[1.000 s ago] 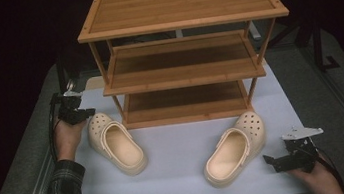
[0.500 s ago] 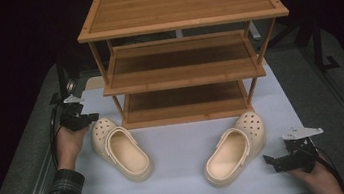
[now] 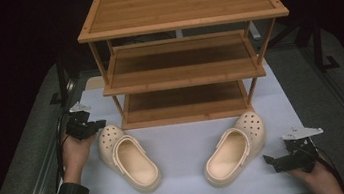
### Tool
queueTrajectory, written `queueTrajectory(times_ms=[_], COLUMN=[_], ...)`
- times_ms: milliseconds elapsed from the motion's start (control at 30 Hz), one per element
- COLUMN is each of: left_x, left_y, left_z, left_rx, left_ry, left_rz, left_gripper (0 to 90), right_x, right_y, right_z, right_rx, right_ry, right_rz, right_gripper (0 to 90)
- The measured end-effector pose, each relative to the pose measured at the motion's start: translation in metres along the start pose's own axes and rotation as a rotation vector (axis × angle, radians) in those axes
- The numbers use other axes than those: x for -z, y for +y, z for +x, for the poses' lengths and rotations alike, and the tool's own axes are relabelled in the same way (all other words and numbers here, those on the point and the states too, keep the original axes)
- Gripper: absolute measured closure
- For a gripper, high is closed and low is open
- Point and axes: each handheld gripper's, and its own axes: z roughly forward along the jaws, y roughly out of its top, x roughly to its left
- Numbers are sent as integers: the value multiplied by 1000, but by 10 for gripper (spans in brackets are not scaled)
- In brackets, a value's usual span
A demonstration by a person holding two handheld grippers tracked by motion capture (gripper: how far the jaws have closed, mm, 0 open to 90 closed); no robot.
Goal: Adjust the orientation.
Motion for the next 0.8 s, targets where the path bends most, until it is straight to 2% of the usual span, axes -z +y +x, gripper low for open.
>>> queueTrajectory(times_ms=[167, 467, 567, 700, 800], left_x=[2, 6, 7, 8, 14], left_y=[-5, -10, -10, -11, -14], left_z=[-12, -29, -29, -26, -23], left_rx=[0, -18, -11, -21, -19], left_ry=[-27, -30, -32, -39, -40], left_rz=[-15, -4, -8, -4, -7], left_gripper=[900, 900, 900, 900, 900], right_x=[0, 0, 0, 0, 0], right_y=[0, 0, 0, 0, 0], right_z=[0, 0, 0, 0, 0], right_rx=[0, 1, 1, 1, 1], right_ry=[0, 0, 0, -1, 0], right_rz=[0, -1, -1, -1, -2], right_gripper=[0, 0, 0, 0, 0])
